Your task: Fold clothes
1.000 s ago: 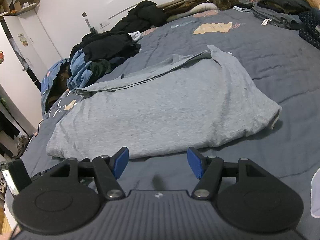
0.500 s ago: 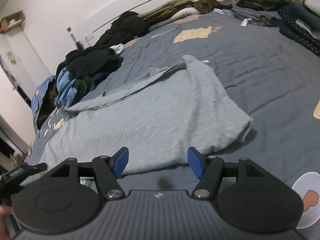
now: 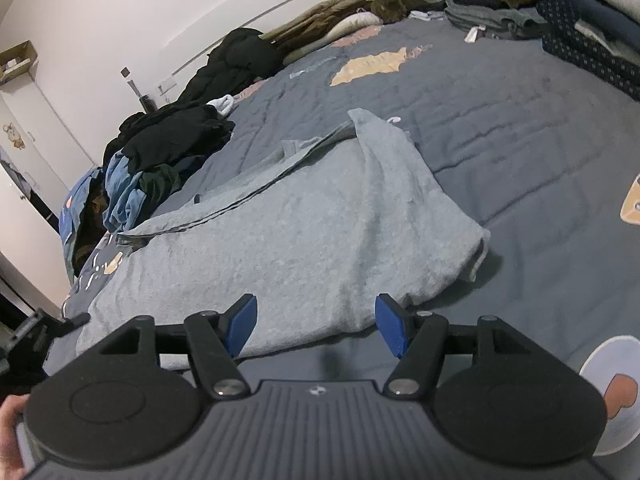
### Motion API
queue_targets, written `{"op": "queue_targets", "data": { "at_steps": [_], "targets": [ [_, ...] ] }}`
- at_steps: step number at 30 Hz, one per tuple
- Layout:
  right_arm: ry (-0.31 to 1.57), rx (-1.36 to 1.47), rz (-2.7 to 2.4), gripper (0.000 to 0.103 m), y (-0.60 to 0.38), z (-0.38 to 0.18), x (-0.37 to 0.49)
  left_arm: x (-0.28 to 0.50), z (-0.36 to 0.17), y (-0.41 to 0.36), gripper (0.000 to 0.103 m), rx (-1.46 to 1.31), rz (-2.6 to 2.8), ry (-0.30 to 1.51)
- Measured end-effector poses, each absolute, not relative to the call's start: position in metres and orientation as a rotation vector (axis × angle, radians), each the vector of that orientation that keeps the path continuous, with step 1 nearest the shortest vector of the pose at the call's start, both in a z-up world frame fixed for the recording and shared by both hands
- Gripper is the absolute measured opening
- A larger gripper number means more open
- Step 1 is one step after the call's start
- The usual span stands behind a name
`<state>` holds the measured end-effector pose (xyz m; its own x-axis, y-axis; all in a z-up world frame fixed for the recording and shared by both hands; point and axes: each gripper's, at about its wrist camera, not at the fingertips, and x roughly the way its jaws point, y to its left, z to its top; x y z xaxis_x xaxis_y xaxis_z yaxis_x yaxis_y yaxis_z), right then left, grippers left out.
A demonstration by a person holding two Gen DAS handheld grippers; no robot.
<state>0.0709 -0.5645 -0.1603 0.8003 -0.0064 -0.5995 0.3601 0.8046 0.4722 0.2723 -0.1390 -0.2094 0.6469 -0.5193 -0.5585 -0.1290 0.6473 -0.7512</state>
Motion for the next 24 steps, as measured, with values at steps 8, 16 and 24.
{"op": "queue_targets", "data": {
  "at_steps": [8, 16, 24],
  "targets": [
    [0.621, 0.622, -0.205, 0.065, -0.567, -0.161, 0.069, 0.268, -0.217, -0.134, 0.070, -0.891, -0.215, 0.855],
    [0.629, 0.637, -0.207, 0.065, -0.572, -0.165, 0.069, 0.286, -0.221, -0.140, 0.068, -0.911, -0.225, 0.812],
    [0.640, 0.876, -0.212, 0.065, -0.601, -0.190, 0.056, 0.286, -0.218, -0.141, 0.015, -0.900, -0.189, 0.810]
  ]
}}
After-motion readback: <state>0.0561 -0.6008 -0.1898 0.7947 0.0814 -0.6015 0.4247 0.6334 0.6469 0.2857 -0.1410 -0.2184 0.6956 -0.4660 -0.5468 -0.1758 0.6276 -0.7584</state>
